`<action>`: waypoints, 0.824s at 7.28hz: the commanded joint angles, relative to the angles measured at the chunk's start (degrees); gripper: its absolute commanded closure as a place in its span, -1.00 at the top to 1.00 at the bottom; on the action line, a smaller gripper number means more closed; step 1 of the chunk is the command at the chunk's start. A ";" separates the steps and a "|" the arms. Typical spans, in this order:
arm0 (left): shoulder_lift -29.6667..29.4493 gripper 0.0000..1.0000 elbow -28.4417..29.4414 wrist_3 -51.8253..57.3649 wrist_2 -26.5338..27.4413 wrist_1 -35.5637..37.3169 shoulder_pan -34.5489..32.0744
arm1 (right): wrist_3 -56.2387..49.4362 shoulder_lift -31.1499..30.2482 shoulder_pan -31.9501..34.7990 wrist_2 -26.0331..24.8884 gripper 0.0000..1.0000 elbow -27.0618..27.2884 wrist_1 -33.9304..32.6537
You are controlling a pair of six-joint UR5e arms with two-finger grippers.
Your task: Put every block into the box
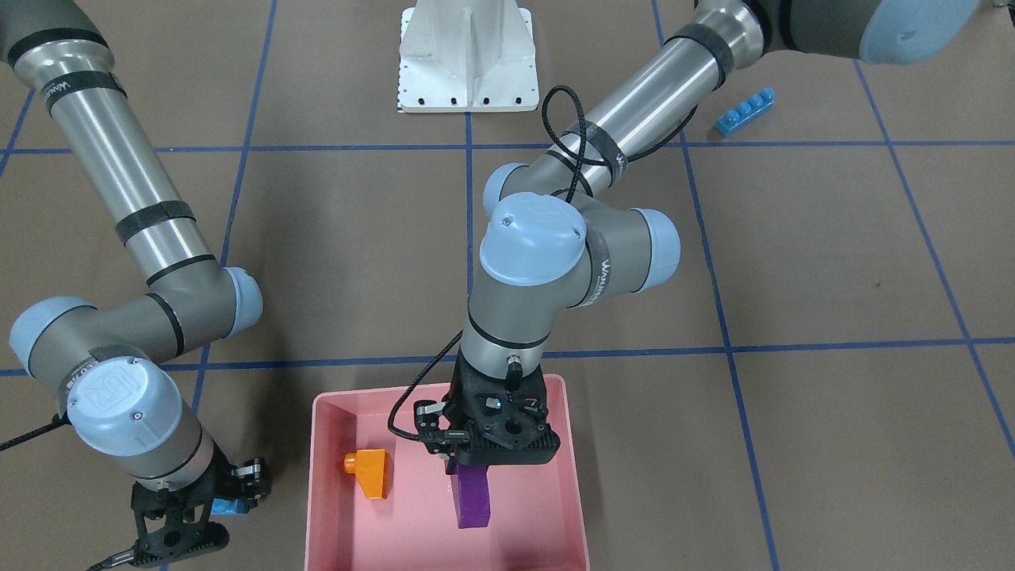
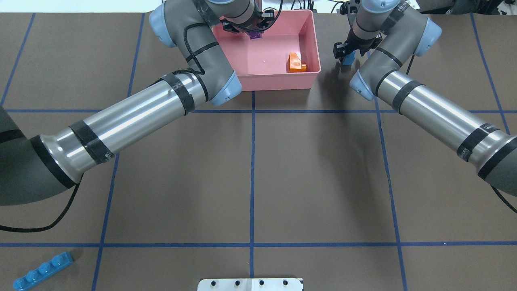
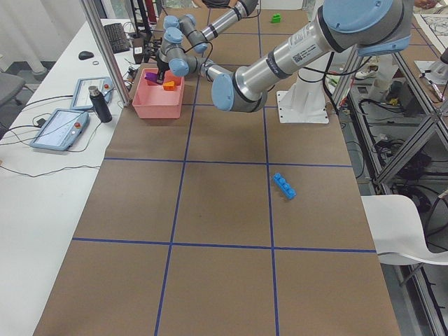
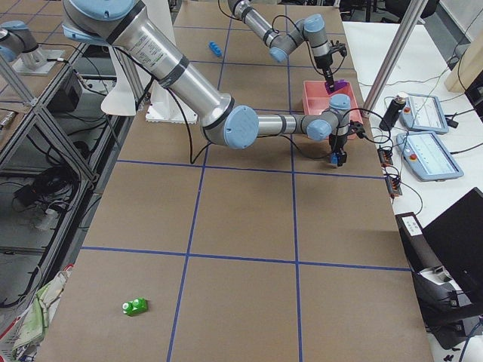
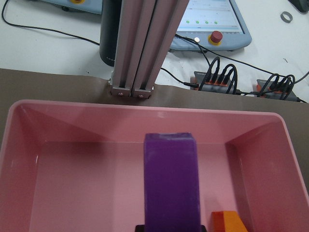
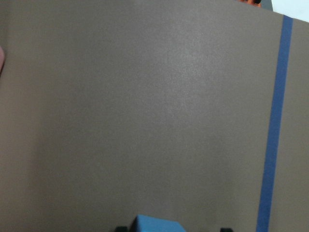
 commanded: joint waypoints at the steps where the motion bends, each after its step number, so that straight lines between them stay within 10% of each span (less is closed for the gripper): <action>1: 0.05 1.00 0.56 -0.30 1.26 -1.79 1.22 | 0.03 -0.01 0.16 0.43 -1.00 -0.06 0.01; 6: -0.04 1.00 -4.86 -0.21 -5.89 3.51 -0.95 | 0.21 0.25 9.90 18.16 -1.00 12.37 -6.18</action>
